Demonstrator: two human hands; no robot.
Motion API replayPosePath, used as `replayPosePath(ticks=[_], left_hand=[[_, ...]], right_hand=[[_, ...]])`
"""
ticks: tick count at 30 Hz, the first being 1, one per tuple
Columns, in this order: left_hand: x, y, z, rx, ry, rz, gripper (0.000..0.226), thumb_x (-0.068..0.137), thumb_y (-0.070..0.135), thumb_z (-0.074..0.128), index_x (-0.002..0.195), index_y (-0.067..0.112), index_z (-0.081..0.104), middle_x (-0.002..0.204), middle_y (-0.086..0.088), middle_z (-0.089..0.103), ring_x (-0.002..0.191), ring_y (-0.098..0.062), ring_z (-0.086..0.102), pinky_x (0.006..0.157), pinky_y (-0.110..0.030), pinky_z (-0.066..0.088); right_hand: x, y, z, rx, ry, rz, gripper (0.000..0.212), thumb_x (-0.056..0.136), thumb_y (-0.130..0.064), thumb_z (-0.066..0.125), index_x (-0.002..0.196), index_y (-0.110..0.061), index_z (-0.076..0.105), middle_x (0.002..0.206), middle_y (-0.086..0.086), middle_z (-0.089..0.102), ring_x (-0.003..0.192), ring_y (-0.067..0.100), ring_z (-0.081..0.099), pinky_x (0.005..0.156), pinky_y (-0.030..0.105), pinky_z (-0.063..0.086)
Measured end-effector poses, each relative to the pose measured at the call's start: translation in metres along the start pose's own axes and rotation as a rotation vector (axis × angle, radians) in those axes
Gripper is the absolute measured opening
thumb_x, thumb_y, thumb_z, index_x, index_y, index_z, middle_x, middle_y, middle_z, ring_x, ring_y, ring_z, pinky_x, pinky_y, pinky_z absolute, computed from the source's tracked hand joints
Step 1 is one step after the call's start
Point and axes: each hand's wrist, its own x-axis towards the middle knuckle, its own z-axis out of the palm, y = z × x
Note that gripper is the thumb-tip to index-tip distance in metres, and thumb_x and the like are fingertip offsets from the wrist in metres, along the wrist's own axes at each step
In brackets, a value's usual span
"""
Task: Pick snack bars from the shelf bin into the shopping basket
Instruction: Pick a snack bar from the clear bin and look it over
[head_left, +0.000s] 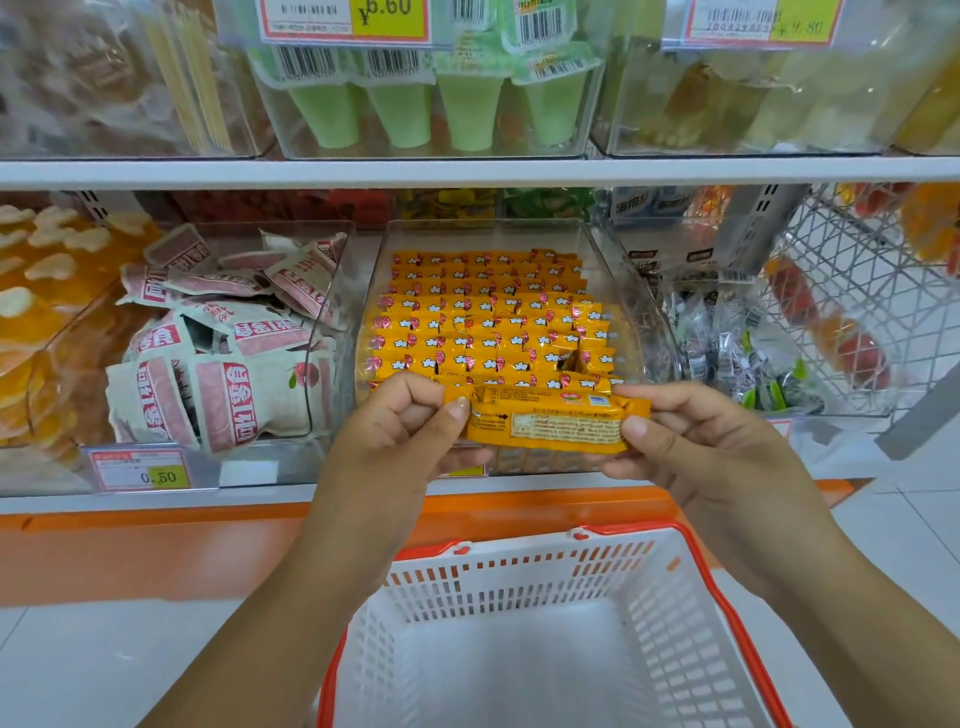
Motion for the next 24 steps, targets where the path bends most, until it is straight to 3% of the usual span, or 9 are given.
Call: replayPosePath(ticks=[3, 6, 9, 12, 14, 16, 20, 24], left_hand=[[-0.002, 0.000, 0.005, -0.018, 0.042, 0.046, 0.017, 0.094, 0.007, 0.057, 0.103, 0.021, 0.056, 0.086, -0.003, 0.077, 0.076, -0.020, 0.074, 0.069, -0.026, 0.060], [-0.005, -0.002, 0.007, -0.019, 0.109, 0.088, 0.023, 0.090, 0.007, 0.062, 0.096, 0.029, 0.067, 0.086, 0.005, 0.074, 0.074, -0.014, 0.071, 0.065, -0.028, 0.059], [-0.006, -0.005, 0.007, 0.005, 0.135, 0.059, 0.026, 0.090, 0.008, 0.062, 0.088, 0.030, 0.076, 0.091, 0.004, 0.076, 0.078, -0.017, 0.074, 0.067, -0.030, 0.061], [-0.005, -0.004, 0.005, 0.025, 0.073, 0.032, 0.020, 0.085, 0.020, 0.064, 0.097, 0.034, 0.073, 0.094, 0.011, 0.077, 0.081, -0.016, 0.075, 0.073, -0.026, 0.060], [-0.004, -0.001, 0.002, 0.039, 0.018, 0.019, 0.029, 0.073, 0.026, 0.068, 0.101, 0.035, 0.071, 0.094, 0.013, 0.077, 0.080, -0.014, 0.075, 0.071, -0.018, 0.057], [-0.002, -0.001, 0.000, 0.049, -0.008, 0.003, 0.035, 0.067, 0.024, 0.070, 0.102, 0.033, 0.071, 0.090, 0.009, 0.077, 0.076, -0.013, 0.075, 0.069, -0.015, 0.056], [0.001, -0.002, -0.003, 0.038, -0.039, -0.025, 0.026, 0.078, 0.014, 0.066, 0.101, 0.026, 0.071, 0.086, -0.001, 0.078, 0.079, -0.017, 0.075, 0.070, -0.018, 0.057], [0.004, -0.004, -0.008, 0.055, -0.078, -0.085, 0.025, 0.093, 0.012, 0.057, 0.113, 0.018, 0.071, 0.095, -0.008, 0.077, 0.092, -0.025, 0.074, 0.090, -0.036, 0.055]], right_hand=[[0.000, 0.001, 0.001, -0.012, 0.024, -0.011, 0.028, 0.064, -0.022, 0.071, 0.091, -0.023, 0.078, 0.085, 0.015, 0.075, 0.078, 0.036, 0.074, 0.064, 0.025, 0.059], [-0.001, 0.002, 0.002, -0.039, 0.044, -0.045, 0.028, 0.067, -0.022, 0.070, 0.094, -0.027, 0.075, 0.073, 0.009, 0.070, 0.076, 0.037, 0.073, 0.064, 0.028, 0.059], [-0.002, 0.002, 0.003, -0.018, 0.049, -0.044, 0.024, 0.065, -0.024, 0.070, 0.087, -0.027, 0.078, 0.081, 0.010, 0.072, 0.075, 0.034, 0.074, 0.061, 0.025, 0.058], [-0.002, 0.001, 0.002, -0.005, 0.028, 0.006, 0.037, 0.064, -0.026, 0.071, 0.100, -0.022, 0.077, 0.093, 0.013, 0.074, 0.080, 0.033, 0.074, 0.063, 0.026, 0.058], [-0.002, 0.001, 0.002, -0.040, 0.004, 0.019, 0.049, 0.062, -0.024, 0.072, 0.111, -0.018, 0.071, 0.101, 0.013, 0.074, 0.084, 0.035, 0.073, 0.067, 0.027, 0.058], [-0.003, 0.001, 0.002, -0.056, 0.001, 0.015, 0.050, 0.061, -0.022, 0.074, 0.111, -0.020, 0.070, 0.102, 0.012, 0.075, 0.085, 0.035, 0.073, 0.068, 0.027, 0.058], [0.000, -0.001, 0.000, -0.066, -0.003, 0.025, 0.042, 0.061, -0.025, 0.072, 0.103, -0.022, 0.075, 0.090, 0.016, 0.075, 0.081, 0.033, 0.074, 0.066, 0.026, 0.058], [0.001, 0.000, -0.003, -0.074, 0.013, 0.044, 0.042, 0.063, -0.028, 0.071, 0.104, -0.019, 0.075, 0.085, 0.023, 0.073, 0.080, 0.034, 0.074, 0.065, 0.027, 0.059]])
